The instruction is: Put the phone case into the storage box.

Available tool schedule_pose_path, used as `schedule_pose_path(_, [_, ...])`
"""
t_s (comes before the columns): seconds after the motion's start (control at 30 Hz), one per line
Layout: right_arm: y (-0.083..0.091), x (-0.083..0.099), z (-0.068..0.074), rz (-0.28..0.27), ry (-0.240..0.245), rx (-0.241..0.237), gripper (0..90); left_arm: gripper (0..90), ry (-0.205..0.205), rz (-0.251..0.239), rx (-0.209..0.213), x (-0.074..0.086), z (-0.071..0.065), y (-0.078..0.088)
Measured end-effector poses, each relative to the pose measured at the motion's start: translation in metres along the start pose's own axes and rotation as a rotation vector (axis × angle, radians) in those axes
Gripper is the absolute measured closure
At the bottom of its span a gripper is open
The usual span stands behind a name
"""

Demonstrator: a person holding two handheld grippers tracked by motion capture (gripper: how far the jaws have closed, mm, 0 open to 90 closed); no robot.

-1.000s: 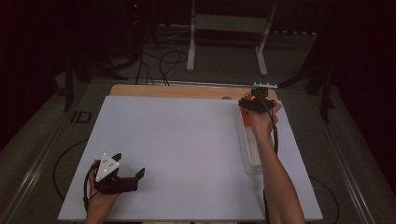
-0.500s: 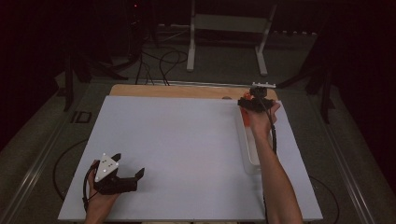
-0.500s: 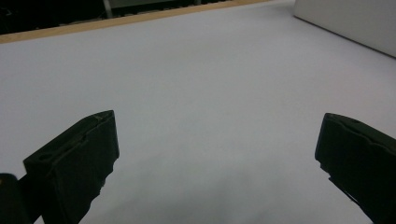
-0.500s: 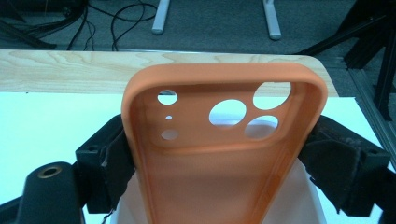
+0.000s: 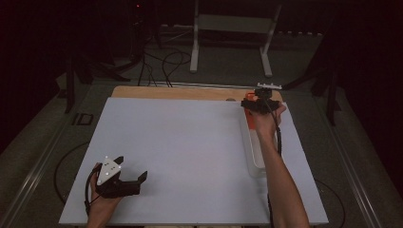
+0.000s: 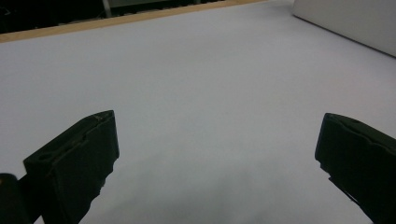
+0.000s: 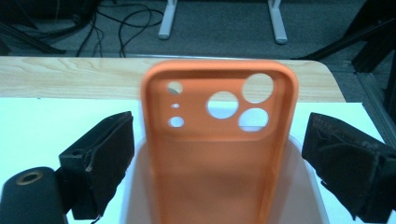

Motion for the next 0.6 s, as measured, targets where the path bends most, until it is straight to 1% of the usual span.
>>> schedule_pose_path(0.07, [0.003, -0.001, 0.001, -0.010, -0.001, -0.003, 9.3, 0.5, 0.000, 0.000, 0.000, 0.000, 0.000, 0.000])
schedule_pose_path(0.2, [0.009, -0.004, 0.002, -0.032, 0.004, -0.022, 9.3, 0.5, 0.000, 0.000, 0.000, 0.000, 0.000, 0.000])
schedule_pose_path(0.27, [0.012, -0.004, 0.003, -0.034, 0.013, -0.032, 9.3, 0.5, -0.002, 0.000, 0.001, 0.000, 0.000, 0.000])
schedule_pose_path(0.37, [0.016, -0.003, 0.005, -0.024, 0.028, -0.050, 9.3, 0.5, -0.002, 0.001, 0.001, 0.000, -0.001, 0.000])
schedule_pose_path(0.47, [0.021, -0.002, 0.007, -0.015, 0.037, -0.083, 9.3, 0.5, -0.001, 0.001, 0.001, 0.000, -0.001, 0.000])
schedule_pose_path(0.6, [0.026, 0.001, 0.012, -0.008, 0.061, -0.121, 9.3, 0.5, -0.002, 0.002, 0.003, 0.000, -0.001, -0.001])
Point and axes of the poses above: each handheld gripper's, and its own axes: y roughly backward along the jaws, x roughly out of its underside, z roughly to its left, the point moved 2 cm from there along -y, roughly forward along the jaws, and after that the axes turned 15 degrees about -x, right-handed, at the moved point
